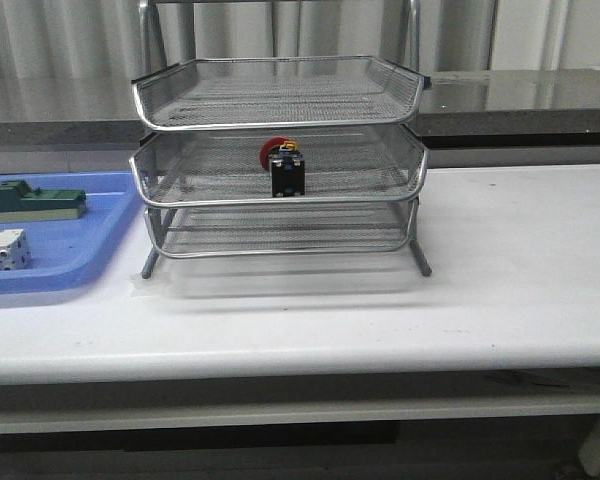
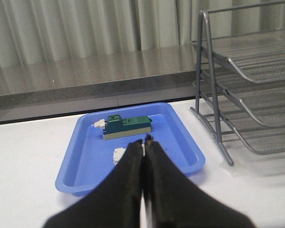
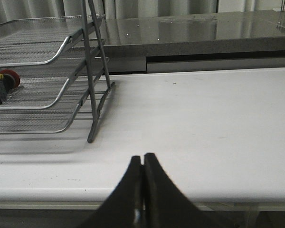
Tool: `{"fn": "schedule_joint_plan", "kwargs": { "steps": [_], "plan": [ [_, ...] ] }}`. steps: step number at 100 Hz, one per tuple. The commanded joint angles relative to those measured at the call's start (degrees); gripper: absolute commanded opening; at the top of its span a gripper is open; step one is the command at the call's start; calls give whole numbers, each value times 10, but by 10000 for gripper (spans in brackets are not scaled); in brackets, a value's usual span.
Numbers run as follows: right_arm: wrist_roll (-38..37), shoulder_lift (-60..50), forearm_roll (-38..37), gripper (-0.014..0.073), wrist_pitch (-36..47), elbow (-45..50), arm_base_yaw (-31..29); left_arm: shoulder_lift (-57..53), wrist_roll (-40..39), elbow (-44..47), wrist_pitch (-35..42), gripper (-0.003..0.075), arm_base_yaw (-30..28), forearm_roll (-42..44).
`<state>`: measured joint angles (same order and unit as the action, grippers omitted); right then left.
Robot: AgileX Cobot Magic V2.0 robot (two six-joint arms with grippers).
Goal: Place button on rack with both arms
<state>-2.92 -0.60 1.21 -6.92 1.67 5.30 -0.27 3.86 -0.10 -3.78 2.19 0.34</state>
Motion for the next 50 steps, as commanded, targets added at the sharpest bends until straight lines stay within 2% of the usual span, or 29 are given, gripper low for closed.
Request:
{"fn": "schedule_joint_plan", "kwargs": {
  "steps": [1,50],
  "plan": [
    [2,-11,-6,-57,48,-12,-3,-18,-27,31,67,-21,0,7],
    [2,-11,-6,-57,48,-12,-3,-18,-28,31,67,-21,0,15]
  ]
}}
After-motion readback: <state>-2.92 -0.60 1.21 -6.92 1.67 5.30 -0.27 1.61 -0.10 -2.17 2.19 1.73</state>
